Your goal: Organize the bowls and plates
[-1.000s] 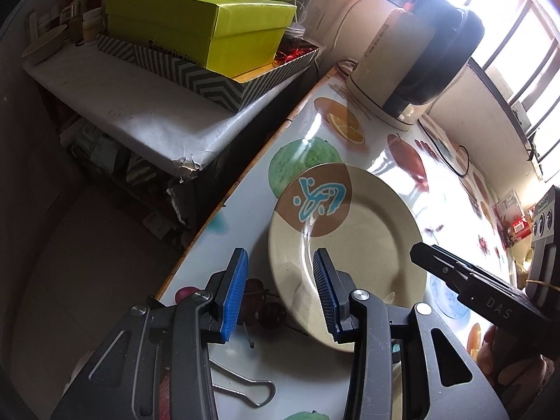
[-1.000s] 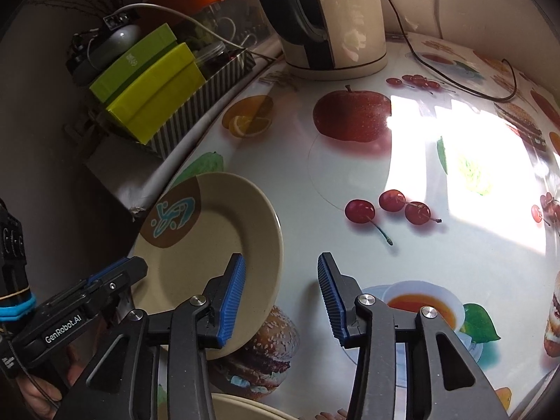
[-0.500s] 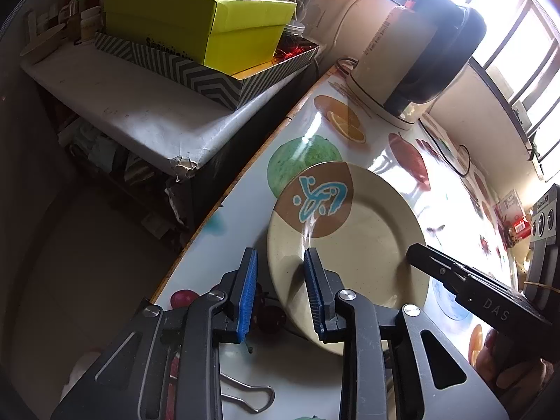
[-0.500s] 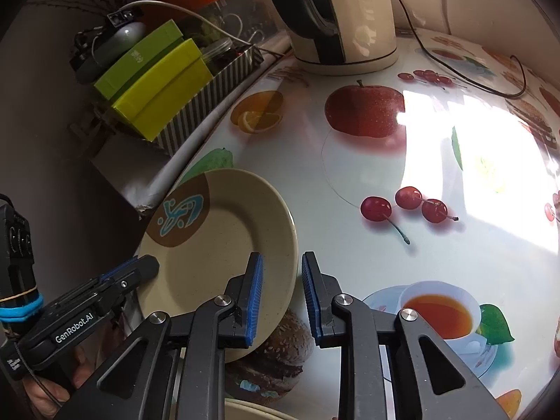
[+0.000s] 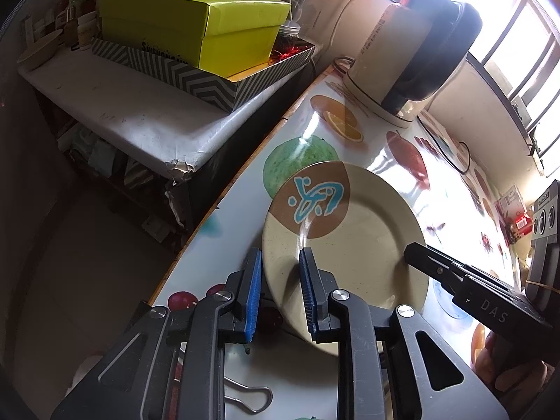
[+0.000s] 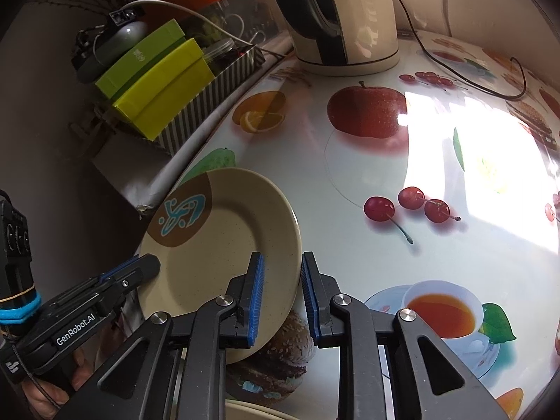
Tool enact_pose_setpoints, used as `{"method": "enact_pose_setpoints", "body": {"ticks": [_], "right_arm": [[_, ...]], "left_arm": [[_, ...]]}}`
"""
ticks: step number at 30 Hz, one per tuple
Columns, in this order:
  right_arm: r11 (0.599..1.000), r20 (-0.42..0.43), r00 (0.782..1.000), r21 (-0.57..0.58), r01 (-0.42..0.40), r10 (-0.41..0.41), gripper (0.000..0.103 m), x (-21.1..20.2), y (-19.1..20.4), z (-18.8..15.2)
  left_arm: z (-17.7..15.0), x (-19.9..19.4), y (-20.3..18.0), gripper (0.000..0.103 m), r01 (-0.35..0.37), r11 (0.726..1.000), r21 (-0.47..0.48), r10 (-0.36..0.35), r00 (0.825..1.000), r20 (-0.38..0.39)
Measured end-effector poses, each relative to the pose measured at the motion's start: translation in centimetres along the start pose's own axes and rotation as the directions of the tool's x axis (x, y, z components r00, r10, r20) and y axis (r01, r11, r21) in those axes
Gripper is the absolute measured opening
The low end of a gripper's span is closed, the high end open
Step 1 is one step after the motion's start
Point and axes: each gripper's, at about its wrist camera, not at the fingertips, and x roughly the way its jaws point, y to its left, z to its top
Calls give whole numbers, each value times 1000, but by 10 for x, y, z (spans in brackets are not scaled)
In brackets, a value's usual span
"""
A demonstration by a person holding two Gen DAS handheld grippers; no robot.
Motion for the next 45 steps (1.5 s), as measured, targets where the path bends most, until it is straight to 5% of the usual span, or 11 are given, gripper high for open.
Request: {"method": "enact_pose_setpoints", "body": {"ticks": [26, 45], "right_arm": [[1000, 48, 999, 5, -1, 1, 21, -37, 3, -9], [1000, 114, 994, 11, 3, -4, 21, -99, -3, -54]], "left_arm": [[-5, -31, -14, 22, 5, 999, 36, -7, 999, 42], [-44, -69, -42, 22, 30, 996, 84, -35, 997, 62]]}}
